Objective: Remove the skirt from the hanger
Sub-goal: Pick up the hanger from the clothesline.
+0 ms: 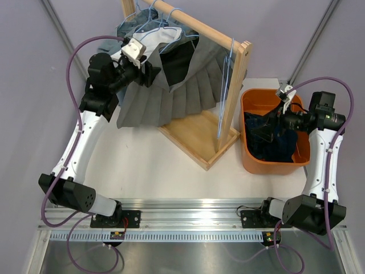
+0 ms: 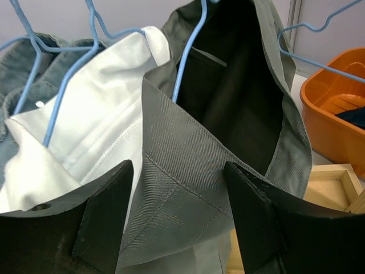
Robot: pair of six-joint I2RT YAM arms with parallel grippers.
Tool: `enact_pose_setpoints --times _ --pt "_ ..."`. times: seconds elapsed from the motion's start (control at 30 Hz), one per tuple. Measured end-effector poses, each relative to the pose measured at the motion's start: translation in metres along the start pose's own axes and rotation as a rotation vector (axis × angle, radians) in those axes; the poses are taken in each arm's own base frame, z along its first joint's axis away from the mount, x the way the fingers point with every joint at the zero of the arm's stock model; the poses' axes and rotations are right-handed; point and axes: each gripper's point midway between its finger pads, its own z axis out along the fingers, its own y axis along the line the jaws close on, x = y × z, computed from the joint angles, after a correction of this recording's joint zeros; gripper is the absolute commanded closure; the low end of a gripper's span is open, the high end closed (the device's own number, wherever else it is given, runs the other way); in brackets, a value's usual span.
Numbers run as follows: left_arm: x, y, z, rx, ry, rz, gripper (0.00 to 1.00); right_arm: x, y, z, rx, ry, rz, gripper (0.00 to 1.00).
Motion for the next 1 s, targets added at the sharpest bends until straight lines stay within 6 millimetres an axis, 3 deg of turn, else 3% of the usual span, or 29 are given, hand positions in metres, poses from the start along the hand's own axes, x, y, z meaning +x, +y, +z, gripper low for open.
enact_pose_setpoints --times 0.3,0.53,0.8,1.0 --pt "0.028 0.001 0.012 0.018 0.06 -0.019 0.41 0.001 0.001 0.0 -0.002 0.0 0.004 0.06" --pt "0.045 0.003 0.023 0.024 0.086 -0.031 0.63 0.001 0.001 0.0 -0.005 -0.003 0.008 0.06" --pt "0.052 -0.002 0.03 0.056 0.086 -0.056 0.99 0.0 0.002 0.001 -0.007 -0.006 0.022 0.06" --pt "0.049 -0.01 0.032 0.099 0.067 -0.101 1.0 0.0 0.003 0.001 -0.008 -0.006 0.03 0.06"
